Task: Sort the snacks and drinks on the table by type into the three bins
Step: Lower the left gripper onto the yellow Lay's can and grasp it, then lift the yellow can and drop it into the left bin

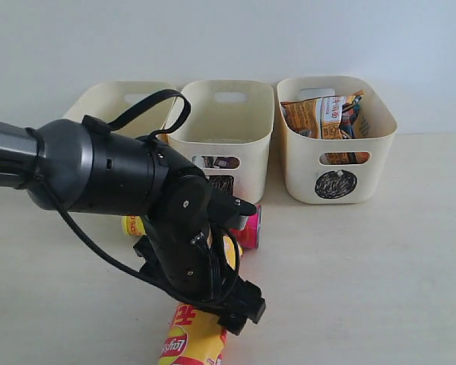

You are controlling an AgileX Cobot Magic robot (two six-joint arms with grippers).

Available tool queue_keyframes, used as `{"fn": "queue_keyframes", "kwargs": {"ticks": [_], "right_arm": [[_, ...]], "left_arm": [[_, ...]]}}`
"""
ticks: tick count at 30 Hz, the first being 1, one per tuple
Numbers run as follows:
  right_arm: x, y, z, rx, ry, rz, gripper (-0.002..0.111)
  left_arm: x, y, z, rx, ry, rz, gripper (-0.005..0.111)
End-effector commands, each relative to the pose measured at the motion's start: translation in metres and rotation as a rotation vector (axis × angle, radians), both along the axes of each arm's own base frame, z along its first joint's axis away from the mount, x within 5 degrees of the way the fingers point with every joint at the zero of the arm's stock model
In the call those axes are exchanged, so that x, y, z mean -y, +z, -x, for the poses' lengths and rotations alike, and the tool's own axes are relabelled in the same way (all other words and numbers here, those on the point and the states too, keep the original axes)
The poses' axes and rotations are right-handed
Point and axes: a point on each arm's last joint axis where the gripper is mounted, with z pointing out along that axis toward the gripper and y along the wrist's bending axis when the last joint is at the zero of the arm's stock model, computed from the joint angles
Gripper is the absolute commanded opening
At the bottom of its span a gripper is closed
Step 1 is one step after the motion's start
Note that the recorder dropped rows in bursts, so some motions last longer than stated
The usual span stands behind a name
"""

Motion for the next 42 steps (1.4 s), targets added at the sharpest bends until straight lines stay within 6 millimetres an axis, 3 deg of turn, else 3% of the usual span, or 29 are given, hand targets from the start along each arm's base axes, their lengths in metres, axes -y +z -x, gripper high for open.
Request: {"fn": "queue_keyframes", "kwargs": {"ticks": [1, 4, 6, 12, 16, 27, 31, 34, 42], "right_arm": [[0.000, -0.001, 0.000, 0.006, 0.003, -0.013, 0.000], [-0.001, 0.000, 0.000, 0.014, 0.003, -0.018, 0.000], [-0.001, 0.000, 0.000, 0.011, 0.003, -0.018, 0.000], [-0.001, 0.000, 0.000, 0.011, 0.003, -0.018, 0.000], [-0.001, 0.000, 0.000, 0.011, 0.003, -0.018, 0.000], [-0.001, 0.000, 0.000, 0.011, 0.003, -0.018, 0.000], [-0.001, 0.000, 0.000, 0.011, 0.003, -0.018, 0.000], [-0.001, 0.000, 0.000, 0.011, 0.003, -0.018, 0.000], [-0.001, 0.000, 0.000, 0.011, 0.003, -0.018, 0.000]], "left_arm": [[0.001, 0.001, -0.002, 0.001, 0.013, 0.006, 0.050], [0.001, 0.001, -0.002, 0.001, 0.013, 0.006, 0.018], [0.001, 0.001, -0.001, -0.001, 0.006, 0.002, 0.004], [-0.001, 0.000, 0.000, -0.015, -0.020, -0.022, 0.004], [-0.003, 0.013, 0.004, -0.012, -0.048, -0.027, 0.004], [-0.021, 0.089, 0.022, 0.073, -0.154, 0.032, 0.004], [-0.033, 0.123, 0.022, 0.189, -0.167, 0.089, 0.004], [-0.048, 0.142, 0.014, 0.282, -0.139, 0.118, 0.004], [-0.099, 0.180, -0.034, 0.408, 0.045, 0.149, 0.004]]}}
